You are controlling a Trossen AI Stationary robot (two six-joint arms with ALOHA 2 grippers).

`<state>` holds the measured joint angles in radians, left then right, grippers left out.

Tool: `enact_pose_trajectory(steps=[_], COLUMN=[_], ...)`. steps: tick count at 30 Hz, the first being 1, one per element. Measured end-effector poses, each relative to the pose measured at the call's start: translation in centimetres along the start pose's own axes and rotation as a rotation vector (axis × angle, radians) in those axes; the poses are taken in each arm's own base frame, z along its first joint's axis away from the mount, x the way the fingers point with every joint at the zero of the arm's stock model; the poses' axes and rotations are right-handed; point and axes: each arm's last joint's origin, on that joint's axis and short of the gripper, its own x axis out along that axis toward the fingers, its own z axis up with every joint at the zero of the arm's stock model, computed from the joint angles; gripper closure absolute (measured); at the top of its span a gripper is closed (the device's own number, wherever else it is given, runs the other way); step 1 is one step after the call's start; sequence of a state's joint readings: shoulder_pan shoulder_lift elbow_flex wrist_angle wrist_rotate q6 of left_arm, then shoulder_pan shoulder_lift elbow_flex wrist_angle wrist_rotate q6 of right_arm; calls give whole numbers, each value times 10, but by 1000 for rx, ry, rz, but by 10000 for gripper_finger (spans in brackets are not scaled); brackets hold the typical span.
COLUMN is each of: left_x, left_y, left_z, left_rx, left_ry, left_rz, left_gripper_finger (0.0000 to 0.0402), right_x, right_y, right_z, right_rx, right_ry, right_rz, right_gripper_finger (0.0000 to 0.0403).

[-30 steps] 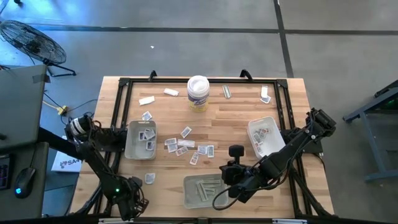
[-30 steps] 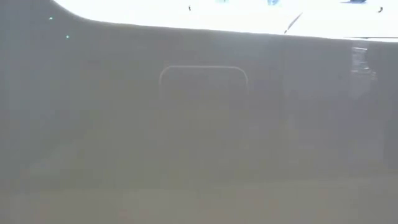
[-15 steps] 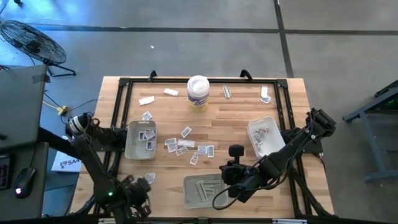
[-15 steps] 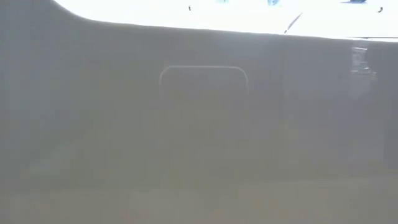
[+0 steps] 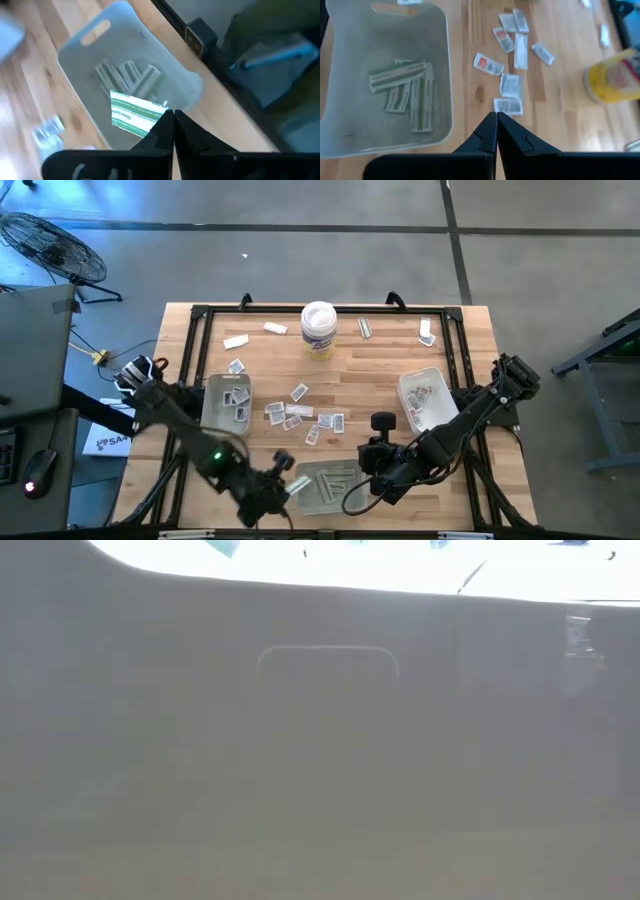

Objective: Pick & Place First Aid Supplies
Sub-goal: Put the green bandage pack into the bottom gray bin, then put the blue alcohol pad into the top gray bin

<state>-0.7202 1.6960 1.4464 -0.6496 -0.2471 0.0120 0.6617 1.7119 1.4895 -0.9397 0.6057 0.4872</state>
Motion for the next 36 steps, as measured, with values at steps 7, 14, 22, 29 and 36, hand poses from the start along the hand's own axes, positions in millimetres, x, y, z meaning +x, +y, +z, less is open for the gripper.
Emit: enact_pose_trajectory(steps=[7,14,22,29,36], left_x=[45,76,92,91,62], left_y=[40,53,56,56,58], left_z=[-6,-10,-18,-23,-26], left_rx=[177,302,282,308,245], left_ry=[33,-7,27,75,195], left_rz=[-75,-202,-268,-259,-142], left_gripper_finger=[401,401,363,316,338], right_x=[0,7,19,27,34], right_y=[1,-9,-24,-33,-43], right_z=[-2,3,14,23,30], right_rx=[82,102,239,257,221], right_ry=[32,35,29,18,-14], right_rz=[31,4,23,92,79], right_gripper_finger=[399,401,396,395,392])
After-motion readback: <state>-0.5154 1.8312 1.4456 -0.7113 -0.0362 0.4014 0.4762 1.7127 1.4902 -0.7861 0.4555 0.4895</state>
